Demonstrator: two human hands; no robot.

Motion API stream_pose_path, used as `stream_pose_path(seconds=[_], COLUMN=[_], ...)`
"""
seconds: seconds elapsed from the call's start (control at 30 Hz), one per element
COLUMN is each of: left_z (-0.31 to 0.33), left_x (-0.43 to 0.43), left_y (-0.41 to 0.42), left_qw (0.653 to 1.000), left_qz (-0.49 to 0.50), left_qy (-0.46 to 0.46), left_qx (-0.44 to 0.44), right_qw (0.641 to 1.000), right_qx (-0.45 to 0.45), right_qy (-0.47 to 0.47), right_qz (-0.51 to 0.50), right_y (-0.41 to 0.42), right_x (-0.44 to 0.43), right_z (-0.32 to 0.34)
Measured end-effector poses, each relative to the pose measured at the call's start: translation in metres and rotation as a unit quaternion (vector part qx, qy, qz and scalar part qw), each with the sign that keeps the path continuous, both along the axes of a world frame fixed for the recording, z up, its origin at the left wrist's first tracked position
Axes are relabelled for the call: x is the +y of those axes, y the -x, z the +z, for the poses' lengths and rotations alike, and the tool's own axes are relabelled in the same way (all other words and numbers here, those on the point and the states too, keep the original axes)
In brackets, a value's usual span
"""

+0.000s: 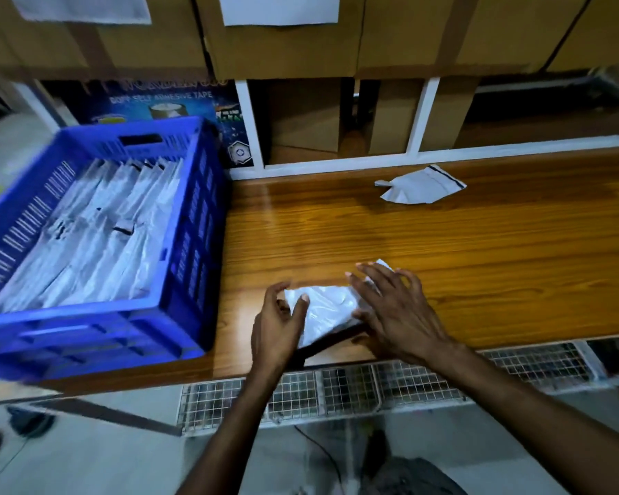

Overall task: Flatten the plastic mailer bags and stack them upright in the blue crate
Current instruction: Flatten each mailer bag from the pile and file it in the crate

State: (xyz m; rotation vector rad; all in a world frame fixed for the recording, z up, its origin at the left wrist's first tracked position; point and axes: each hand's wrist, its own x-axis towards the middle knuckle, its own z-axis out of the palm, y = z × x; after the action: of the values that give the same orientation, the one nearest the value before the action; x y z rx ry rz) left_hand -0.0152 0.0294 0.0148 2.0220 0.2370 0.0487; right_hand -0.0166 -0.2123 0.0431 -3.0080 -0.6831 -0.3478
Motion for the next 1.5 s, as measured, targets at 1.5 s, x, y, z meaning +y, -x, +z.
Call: stream_pose_path(seconds=[1.5], left_z=[-0.031], left_x=[-0.040], left_y=[-0.003], left_qw=[0.890], left_qz=[-0.214], left_qy=[-0.396], left_qx=[-0.074], right_qw=[0.981], right_qx=[0.164], right_qy=[-0.035], right_qz=[-0.098], right_y=[-0.024], right_x=[0.022], right_z=[-0.048])
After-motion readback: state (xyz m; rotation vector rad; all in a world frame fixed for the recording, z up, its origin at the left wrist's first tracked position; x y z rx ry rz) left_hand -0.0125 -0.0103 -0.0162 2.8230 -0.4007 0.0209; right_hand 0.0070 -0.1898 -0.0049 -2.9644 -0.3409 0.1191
